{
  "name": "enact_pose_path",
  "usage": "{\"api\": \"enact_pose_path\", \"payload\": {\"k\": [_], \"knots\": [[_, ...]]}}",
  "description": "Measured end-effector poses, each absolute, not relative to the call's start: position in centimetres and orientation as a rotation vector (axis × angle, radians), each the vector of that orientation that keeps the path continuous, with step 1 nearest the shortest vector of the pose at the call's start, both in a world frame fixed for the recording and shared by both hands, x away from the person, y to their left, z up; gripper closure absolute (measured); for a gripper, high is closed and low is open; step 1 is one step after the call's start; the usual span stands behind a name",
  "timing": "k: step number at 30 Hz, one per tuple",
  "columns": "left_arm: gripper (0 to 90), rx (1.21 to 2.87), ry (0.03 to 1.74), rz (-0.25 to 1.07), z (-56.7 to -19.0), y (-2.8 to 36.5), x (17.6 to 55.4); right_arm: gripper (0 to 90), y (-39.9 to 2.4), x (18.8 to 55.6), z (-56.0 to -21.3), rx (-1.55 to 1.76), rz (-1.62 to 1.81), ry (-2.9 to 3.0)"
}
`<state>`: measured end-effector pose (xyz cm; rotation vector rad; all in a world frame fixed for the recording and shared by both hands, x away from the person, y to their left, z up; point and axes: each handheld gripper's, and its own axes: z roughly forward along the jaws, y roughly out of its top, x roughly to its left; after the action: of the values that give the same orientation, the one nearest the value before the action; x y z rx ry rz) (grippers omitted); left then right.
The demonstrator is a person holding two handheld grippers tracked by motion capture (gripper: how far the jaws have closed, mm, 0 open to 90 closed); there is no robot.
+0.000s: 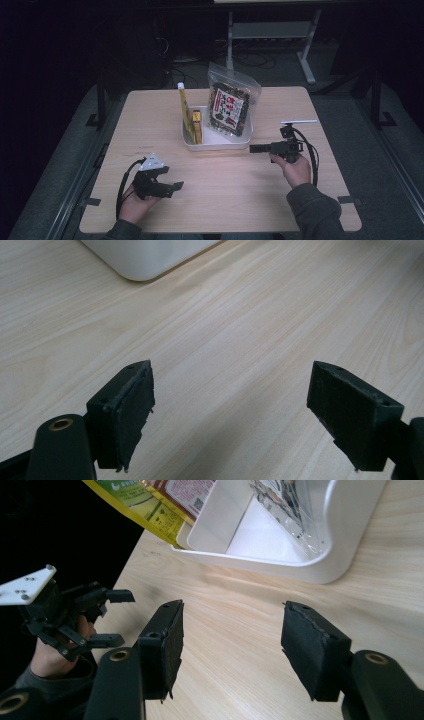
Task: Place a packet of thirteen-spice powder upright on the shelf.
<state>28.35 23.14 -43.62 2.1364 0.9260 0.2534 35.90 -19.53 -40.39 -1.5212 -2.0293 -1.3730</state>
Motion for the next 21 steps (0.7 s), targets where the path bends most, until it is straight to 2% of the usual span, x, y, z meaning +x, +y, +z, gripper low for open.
{"api": "enact_pose_path", "payload": {"k": [21], "knots": [[17.3,2.139,0.937,0.251,-43.7,23.2,28.4,40.2,-22.3,33.7,-42.7,-1.525,-1.356,-2.045]]}}
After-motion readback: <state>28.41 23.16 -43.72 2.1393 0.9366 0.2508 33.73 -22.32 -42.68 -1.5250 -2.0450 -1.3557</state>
